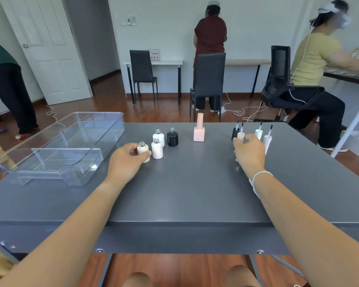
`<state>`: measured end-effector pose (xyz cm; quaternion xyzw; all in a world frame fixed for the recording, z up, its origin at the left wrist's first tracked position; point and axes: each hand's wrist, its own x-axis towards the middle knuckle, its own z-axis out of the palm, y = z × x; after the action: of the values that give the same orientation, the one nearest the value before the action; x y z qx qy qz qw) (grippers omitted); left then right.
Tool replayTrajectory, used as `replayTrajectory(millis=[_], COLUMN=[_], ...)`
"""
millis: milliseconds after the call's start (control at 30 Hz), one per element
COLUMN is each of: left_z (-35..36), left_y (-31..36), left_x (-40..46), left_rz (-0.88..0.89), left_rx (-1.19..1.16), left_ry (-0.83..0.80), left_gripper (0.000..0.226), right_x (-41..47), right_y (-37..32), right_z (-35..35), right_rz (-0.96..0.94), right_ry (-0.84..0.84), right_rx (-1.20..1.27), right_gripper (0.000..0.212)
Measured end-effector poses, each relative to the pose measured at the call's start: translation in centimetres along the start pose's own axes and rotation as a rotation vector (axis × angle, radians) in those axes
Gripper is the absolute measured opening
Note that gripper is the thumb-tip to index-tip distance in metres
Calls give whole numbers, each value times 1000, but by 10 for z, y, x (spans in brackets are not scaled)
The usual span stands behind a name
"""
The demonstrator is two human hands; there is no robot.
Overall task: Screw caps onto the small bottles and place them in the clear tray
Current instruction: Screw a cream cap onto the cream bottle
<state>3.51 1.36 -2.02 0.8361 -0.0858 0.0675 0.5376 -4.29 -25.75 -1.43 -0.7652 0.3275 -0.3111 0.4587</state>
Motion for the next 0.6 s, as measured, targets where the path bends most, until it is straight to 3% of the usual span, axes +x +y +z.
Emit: replayTrajectory(millis=[100,233,333,400,600], left_z=[-1,-1,2,4,6], left_y=[1,8,12,12,10], left_x=[-6,-18,-25,-29,-30], left_rz=[41,158,272,347,411], left_rx=[-19,-96,-141,-127,-104], left_ry=[22,18,6,-24,-128], left_gripper=[11,19,21,22,30], right_x=[-1,-20,-40,-51,-61], right_y=[0,-7,-17,-21,-23], right_z=[0,3,9,11,13], right_rz=[-20,-204,-383,-407,-506], right_ry=[-12,-89,-247,-383,-589], right_rx=[17,54,84,142,152], right_gripper=[20,13,4,2,25])
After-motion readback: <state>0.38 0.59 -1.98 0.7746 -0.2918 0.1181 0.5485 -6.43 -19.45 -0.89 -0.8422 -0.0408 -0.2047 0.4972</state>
